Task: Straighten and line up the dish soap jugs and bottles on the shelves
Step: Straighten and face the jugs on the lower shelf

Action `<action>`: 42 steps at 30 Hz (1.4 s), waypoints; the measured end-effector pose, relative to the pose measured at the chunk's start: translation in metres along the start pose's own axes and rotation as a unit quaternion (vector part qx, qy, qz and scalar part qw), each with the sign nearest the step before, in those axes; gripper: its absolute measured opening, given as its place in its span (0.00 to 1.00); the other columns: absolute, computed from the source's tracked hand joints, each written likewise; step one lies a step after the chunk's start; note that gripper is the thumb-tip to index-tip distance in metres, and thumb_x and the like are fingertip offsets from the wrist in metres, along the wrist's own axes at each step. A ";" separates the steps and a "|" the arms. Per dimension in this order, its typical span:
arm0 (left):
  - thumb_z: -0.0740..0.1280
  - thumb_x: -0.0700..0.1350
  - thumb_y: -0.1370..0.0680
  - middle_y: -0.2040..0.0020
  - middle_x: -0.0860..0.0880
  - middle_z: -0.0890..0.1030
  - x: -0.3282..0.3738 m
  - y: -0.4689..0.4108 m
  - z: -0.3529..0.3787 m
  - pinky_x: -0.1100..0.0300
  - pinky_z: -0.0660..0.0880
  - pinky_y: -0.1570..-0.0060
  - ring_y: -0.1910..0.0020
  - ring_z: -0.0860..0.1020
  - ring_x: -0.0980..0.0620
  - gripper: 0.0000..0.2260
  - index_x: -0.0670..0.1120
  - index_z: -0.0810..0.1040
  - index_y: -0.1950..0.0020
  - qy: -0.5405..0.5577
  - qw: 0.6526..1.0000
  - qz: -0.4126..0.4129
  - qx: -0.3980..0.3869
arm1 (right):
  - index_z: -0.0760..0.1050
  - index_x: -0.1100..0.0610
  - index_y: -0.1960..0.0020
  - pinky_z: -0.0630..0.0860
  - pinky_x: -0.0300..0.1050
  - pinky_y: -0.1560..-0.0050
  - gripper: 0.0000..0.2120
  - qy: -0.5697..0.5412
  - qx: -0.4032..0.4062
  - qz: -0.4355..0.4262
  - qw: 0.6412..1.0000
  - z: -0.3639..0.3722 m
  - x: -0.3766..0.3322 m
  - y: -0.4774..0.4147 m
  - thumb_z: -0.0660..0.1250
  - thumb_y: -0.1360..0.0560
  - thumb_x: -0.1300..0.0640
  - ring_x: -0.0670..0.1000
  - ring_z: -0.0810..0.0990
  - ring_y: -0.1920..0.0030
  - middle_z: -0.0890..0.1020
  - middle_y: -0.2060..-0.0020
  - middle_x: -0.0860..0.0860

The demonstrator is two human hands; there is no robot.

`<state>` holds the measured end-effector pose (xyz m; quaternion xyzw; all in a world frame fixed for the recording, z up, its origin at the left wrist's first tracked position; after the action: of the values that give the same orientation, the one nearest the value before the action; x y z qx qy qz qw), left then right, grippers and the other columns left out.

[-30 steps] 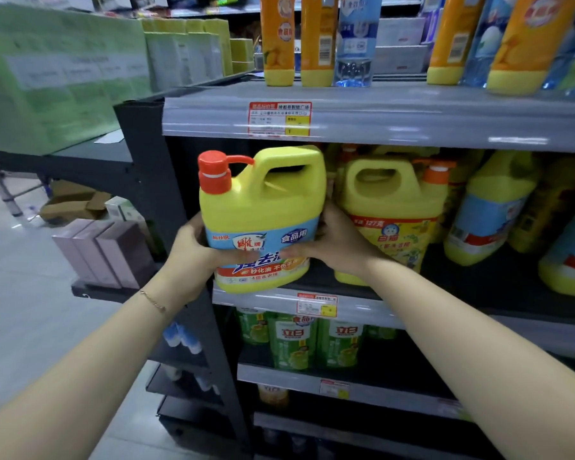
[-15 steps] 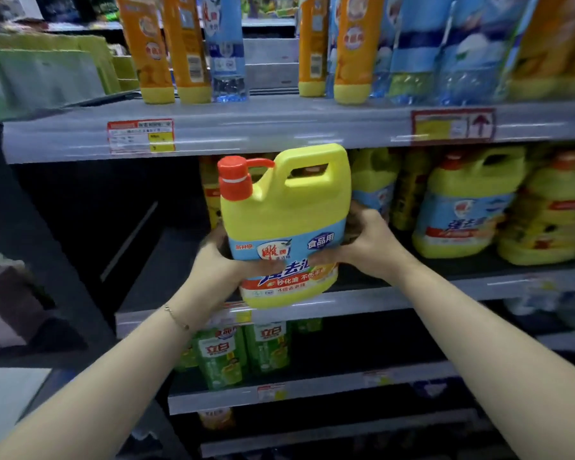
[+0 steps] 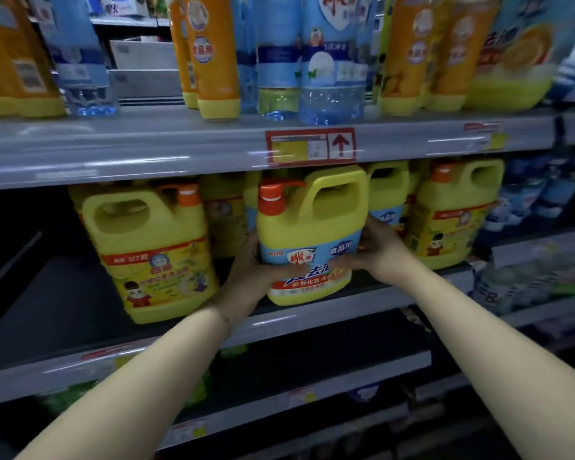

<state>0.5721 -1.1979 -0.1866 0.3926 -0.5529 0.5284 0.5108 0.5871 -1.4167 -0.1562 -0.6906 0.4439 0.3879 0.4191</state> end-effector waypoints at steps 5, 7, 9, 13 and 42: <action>0.79 0.38 0.39 0.40 0.39 0.81 -0.020 -0.033 0.045 0.40 0.77 0.44 0.41 0.80 0.40 0.37 0.38 0.71 0.32 0.020 0.999 -0.003 -0.048 | 0.69 0.55 0.39 0.79 0.35 0.55 0.30 0.011 0.015 0.016 1.000 -0.044 0.029 -0.007 0.77 0.37 0.69 0.41 0.79 0.49 0.80 0.48 0.46; 0.79 0.38 0.39 0.39 0.39 0.80 -0.025 -0.044 0.060 0.40 0.77 0.44 0.41 0.80 0.40 0.36 0.38 0.71 0.32 0.019 0.998 0.000 -0.057 | 0.70 0.52 0.41 0.79 0.33 0.57 0.30 0.020 0.027 0.019 0.999 -0.059 0.035 -0.008 0.77 0.37 0.68 0.41 0.78 0.50 0.79 0.49 0.44; 0.79 0.38 0.39 0.40 0.40 0.81 -0.027 -0.052 0.069 0.40 0.77 0.44 0.41 0.80 0.40 0.36 0.39 0.71 0.33 0.011 0.998 0.003 -0.061 | 0.70 0.52 0.42 0.78 0.33 0.58 0.29 0.019 0.036 0.019 0.999 -0.070 0.041 -0.009 0.78 0.37 0.67 0.41 0.78 0.50 0.79 0.50 0.43; 0.80 0.38 0.39 0.40 0.42 0.81 -0.035 -0.066 0.086 0.40 0.77 0.44 0.42 0.80 0.42 0.34 0.46 0.74 0.35 -0.001 0.999 0.011 -0.052 | 0.71 0.47 0.40 0.79 0.47 0.47 0.35 0.017 0.035 0.022 0.999 -0.086 0.054 -0.010 0.81 0.43 0.53 0.49 0.79 0.42 0.80 0.43 0.47; 0.80 0.43 0.35 0.52 0.47 0.70 -0.034 -0.057 0.109 0.68 0.71 0.57 0.54 0.72 0.53 0.26 0.46 0.64 0.50 -0.314 0.919 0.183 0.153 | 0.72 0.53 0.57 0.77 0.48 0.59 0.20 0.431 0.034 0.103 0.896 -0.094 0.055 0.001 0.61 0.25 0.36 0.53 0.78 0.59 0.80 0.61 0.50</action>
<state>0.6166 -1.3165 -0.2010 0.5036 -0.6596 0.5402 0.1394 0.6185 -1.5193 -0.1735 -0.7255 0.6628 0.0779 0.1680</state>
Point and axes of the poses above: each hand's wrist, its own y-axis away from the middle knuckle, its own z-axis out of the palm, x = y × z, the point moved 1 cm from there along -y, towards the middle knuckle
